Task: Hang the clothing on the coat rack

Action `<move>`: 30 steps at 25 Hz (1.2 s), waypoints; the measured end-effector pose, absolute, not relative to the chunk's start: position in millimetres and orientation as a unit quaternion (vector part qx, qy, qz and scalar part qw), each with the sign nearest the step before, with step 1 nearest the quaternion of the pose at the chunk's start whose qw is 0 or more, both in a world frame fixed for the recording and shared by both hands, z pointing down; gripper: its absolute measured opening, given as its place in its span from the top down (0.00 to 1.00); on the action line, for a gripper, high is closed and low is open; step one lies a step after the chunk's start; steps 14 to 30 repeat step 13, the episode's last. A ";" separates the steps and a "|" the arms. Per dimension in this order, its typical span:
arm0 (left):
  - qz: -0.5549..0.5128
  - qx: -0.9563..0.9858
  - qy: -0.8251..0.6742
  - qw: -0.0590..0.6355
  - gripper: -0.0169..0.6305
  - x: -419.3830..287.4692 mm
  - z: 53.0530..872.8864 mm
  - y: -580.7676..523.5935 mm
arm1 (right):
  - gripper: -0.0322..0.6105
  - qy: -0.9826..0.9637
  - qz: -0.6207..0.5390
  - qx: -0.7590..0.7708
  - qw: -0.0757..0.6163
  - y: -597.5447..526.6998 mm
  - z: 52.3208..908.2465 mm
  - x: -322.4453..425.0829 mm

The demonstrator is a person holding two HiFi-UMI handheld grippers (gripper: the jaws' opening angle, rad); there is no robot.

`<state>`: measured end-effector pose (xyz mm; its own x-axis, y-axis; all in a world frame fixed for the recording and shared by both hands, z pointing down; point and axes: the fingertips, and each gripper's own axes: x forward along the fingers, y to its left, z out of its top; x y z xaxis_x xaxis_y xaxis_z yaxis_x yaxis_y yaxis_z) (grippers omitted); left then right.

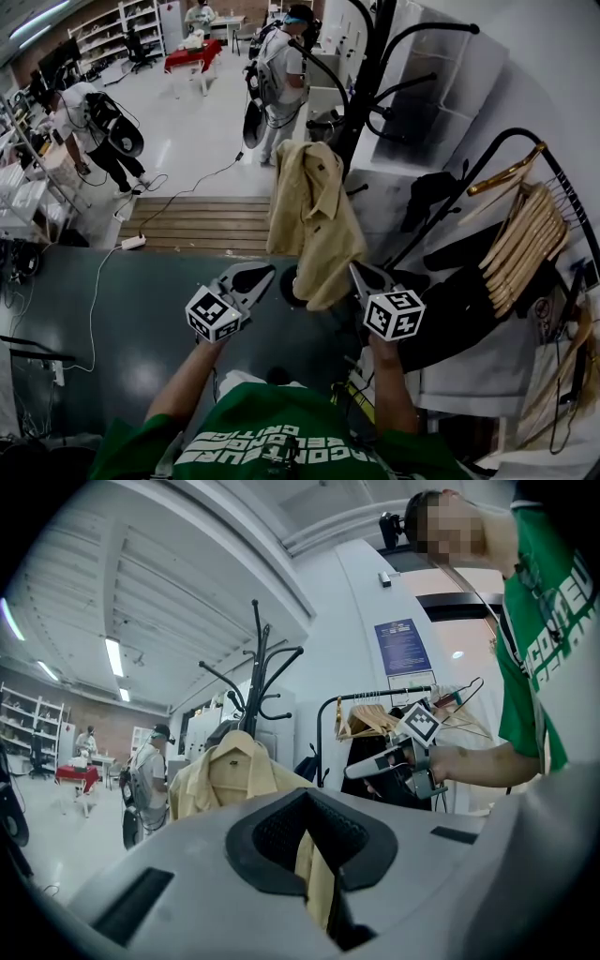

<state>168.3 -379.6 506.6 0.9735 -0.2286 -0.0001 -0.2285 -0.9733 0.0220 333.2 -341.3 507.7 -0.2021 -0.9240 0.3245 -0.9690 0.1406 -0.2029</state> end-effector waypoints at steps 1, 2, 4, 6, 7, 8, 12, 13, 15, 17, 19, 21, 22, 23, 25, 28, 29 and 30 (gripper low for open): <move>-0.001 0.993 -0.115 0.011 0.97 167.9 507.1 -378.8 | 0.94 -0.752 0.185 0.629 0.061 -340.8 507.9 332.8; -0.001 0.993 -0.114 0.010 0.97 167.3 507.7 -378.2 | 0.94 -0.752 0.184 0.630 0.062 -340.5 508.2 332.3; 0.000 0.993 -0.114 0.010 0.97 166.2 508.3 -377.9 | 0.94 -0.751 0.182 0.631 0.065 -340.3 508.5 331.5; -0.001 0.993 -0.114 0.009 0.97 164.8 507.6 -377.8 | 0.94 -0.750 0.181 0.633 0.066 -340.2 508.6 330.9; -0.001 0.993 -0.114 0.009 0.97 163.9 507.4 -377.6 | 0.94 -0.749 0.181 0.633 0.067 -340.1 508.6 330.4; -0.001 0.993 -0.115 0.010 0.97 162.9 507.7 -377.3 | 0.94 -0.749 0.181 0.634 0.067 -339.8 508.6 329.7; 0.000 0.993 -0.118 0.011 0.97 158.8 508.9 -377.8 | 0.94 -0.747 0.178 0.637 0.069 -338.3 508.4 327.6; 0.000 0.993 -0.119 0.012 0.97 157.9 509.0 -378.2 | 0.94 -0.747 0.176 0.638 0.070 -337.9 508.2 327.3; 0.000 0.993 -0.119 0.012 0.97 157.9 509.0 -378.2 | 0.94 -0.747 0.176 0.638 0.070 -337.9 508.2 327.3; 0.000 0.993 -0.119 0.012 0.97 157.9 509.0 -378.2 | 0.94 -0.747 0.176 0.638 0.070 -337.9 508.2 327.3; 0.000 0.993 -0.119 0.012 0.97 157.9 509.0 -378.2 | 0.94 -0.747 0.176 0.638 0.070 -337.9 508.2 327.3; 0.000 0.993 -0.119 0.012 0.97 157.9 509.0 -378.2 | 0.94 -0.747 0.176 0.638 0.070 -337.9 508.2 327.3; 0.000 0.993 -0.119 0.012 0.97 157.9 509.0 -378.2 | 0.94 -0.747 0.176 0.638 0.070 -337.9 508.2 327.3; 0.000 0.993 -0.119 0.012 0.97 157.9 509.0 -378.2 | 0.94 -0.747 0.176 0.638 0.070 -337.9 508.2 327.3; 0.000 0.993 -0.119 0.012 0.97 157.9 509.0 -378.2 | 0.94 -0.747 0.176 0.638 0.070 -337.9 508.2 327.3; 0.000 0.993 -0.119 0.012 0.97 157.9 509.0 -378.2 | 0.94 -0.747 0.176 0.638 0.070 -337.9 508.2 327.3; 0.000 0.993 -0.119 0.012 0.97 157.9 509.0 -378.2 | 0.94 -0.747 0.176 0.638 0.070 -337.9 508.2 327.3; 0.000 0.993 -0.119 0.012 0.97 157.9 509.0 -378.2 | 0.94 -0.747 0.176 0.638 0.070 -337.9 508.2 327.3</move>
